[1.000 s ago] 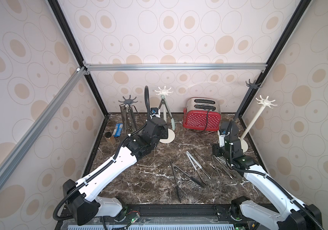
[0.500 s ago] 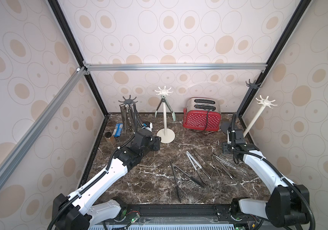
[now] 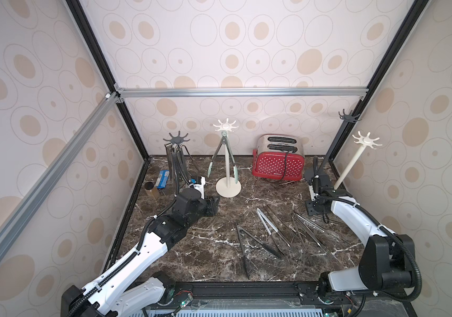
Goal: Hang food tongs on kitchen utensil racks
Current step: Move the food tongs to the center of the board.
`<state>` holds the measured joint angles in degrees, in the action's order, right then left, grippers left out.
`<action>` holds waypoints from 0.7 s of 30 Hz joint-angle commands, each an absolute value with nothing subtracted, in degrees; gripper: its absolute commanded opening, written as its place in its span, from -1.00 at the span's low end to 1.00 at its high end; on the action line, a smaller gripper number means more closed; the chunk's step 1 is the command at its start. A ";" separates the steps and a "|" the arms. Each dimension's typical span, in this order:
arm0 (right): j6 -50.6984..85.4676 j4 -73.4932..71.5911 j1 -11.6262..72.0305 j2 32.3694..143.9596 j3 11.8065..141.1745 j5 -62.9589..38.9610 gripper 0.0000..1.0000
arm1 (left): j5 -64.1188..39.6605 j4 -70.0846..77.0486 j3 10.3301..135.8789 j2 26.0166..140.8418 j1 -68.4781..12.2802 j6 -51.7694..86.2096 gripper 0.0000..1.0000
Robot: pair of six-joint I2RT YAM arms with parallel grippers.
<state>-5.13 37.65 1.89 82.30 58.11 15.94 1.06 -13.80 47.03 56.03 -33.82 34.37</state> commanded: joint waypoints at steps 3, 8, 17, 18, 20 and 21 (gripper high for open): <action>-12.23 38.06 -2.31 86.81 61.55 18.53 0.08 | -1.44 -9.78 45.45 55.66 -33.34 36.46 0.05; -21.43 36.67 -3.15 90.44 62.18 19.09 -0.04 | -2.33 -8.80 45.22 56.64 -33.40 36.39 0.05; -33.18 33.89 -4.75 97.15 63.31 19.24 -0.25 | -2.74 -8.31 46.59 59.22 -33.35 35.75 0.04; -34.32 33.52 -4.82 97.95 63.60 19.45 -0.25 | -2.72 -8.21 46.69 59.52 -33.39 35.85 0.04; -35.97 32.95 -4.84 99.26 63.96 19.35 -0.25 | -2.72 -7.80 46.76 59.86 -33.36 36.02 0.03; -36.77 32.58 -4.84 99.86 64.25 19.27 -0.25 | -2.72 -7.69 46.76 60.07 -33.37 36.06 0.03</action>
<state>-31.33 33.43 -4.58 98.43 62.63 18.98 -2.50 -9.47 45.10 59.83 -33.78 35.40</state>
